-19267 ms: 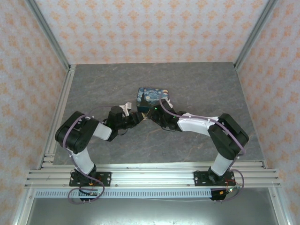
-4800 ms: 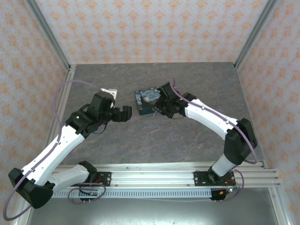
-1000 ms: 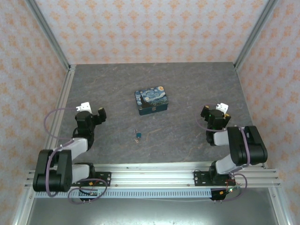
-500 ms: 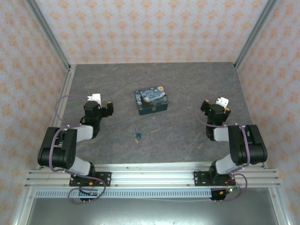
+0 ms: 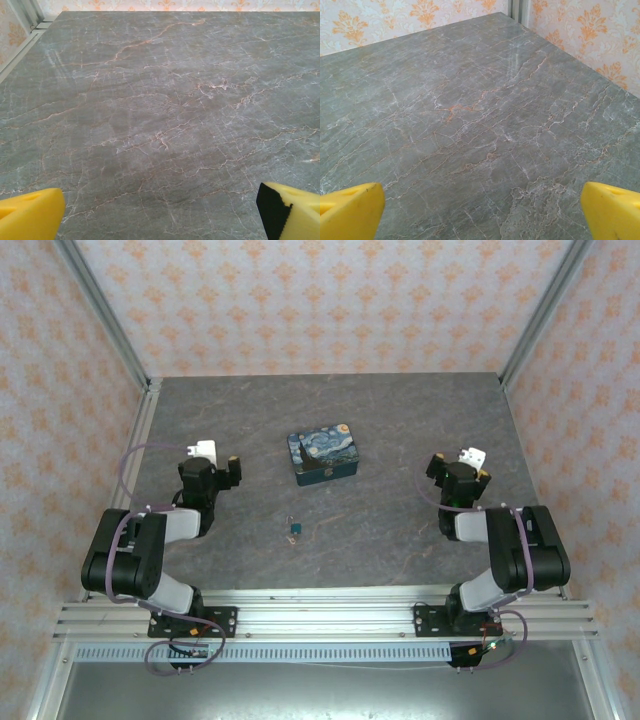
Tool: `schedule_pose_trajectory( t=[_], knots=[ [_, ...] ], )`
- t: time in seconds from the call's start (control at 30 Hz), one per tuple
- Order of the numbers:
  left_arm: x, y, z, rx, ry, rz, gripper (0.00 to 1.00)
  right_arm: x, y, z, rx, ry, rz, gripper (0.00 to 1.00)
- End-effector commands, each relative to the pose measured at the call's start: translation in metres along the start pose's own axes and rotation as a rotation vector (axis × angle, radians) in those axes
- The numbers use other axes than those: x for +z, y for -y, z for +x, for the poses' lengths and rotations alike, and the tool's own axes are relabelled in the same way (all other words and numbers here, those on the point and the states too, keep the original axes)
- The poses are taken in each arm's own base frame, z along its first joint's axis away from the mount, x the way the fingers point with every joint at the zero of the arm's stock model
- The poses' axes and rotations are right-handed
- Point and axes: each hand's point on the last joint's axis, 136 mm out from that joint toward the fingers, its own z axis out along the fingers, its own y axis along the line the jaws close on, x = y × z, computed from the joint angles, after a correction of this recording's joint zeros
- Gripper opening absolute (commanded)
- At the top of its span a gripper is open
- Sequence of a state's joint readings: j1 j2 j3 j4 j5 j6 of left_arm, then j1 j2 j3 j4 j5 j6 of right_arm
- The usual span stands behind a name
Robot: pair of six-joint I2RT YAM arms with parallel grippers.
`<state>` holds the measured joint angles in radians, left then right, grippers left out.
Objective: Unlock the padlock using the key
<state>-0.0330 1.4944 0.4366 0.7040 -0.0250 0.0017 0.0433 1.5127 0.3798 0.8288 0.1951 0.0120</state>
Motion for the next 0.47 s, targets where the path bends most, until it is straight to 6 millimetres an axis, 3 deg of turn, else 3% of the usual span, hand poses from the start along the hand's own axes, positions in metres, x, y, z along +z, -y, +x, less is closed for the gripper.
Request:
schedule_pose_trajectory(
  t=[0.0, 0.43],
  knots=[
    [-0.0006, -0.0035, -0.0037, 0.014, 0.026, -0.027, 1.00, 0.0016, 0.0002, -0.0026, -0.015, 0.005, 0.016, 1.00],
    [-0.0008, -0.0028, -0.0035, 0.017, 0.025, -0.029, 1.00, 0.0019, -0.0006, -0.0030, -0.015, 0.005, 0.014, 1.00]
  ],
)
